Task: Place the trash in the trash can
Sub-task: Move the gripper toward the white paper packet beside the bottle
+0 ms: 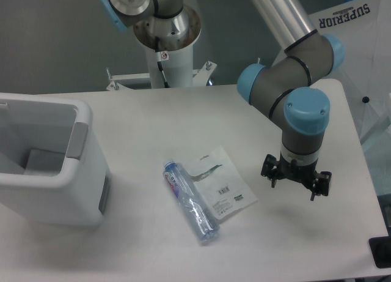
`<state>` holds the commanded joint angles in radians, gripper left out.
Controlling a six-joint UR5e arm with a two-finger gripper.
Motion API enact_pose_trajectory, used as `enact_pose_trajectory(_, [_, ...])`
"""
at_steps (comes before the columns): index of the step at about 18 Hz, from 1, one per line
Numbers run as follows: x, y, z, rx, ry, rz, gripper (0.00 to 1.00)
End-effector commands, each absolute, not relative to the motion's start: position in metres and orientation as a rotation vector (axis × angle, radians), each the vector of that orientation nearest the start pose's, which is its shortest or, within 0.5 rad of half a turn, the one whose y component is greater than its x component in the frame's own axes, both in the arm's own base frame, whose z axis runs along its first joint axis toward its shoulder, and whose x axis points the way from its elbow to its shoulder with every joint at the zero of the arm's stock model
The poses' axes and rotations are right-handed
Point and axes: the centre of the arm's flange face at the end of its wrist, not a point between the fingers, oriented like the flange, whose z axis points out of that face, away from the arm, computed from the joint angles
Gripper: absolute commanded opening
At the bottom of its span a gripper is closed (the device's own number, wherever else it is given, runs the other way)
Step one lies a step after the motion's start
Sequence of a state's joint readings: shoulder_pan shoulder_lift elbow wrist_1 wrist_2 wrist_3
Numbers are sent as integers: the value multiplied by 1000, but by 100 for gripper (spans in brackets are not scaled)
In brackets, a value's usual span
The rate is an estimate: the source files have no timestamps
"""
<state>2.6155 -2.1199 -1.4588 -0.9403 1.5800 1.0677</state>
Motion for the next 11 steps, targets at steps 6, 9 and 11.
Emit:
enact_pose_trajectory(6, [-527, 465, 248, -3069, 72, 207, 100])
enact_pose_trajectory(9, [-514, 478, 219, -3093, 201, 150, 100])
enact_pose_trajectory(11, [-509, 484, 209, -3100, 221, 125, 100])
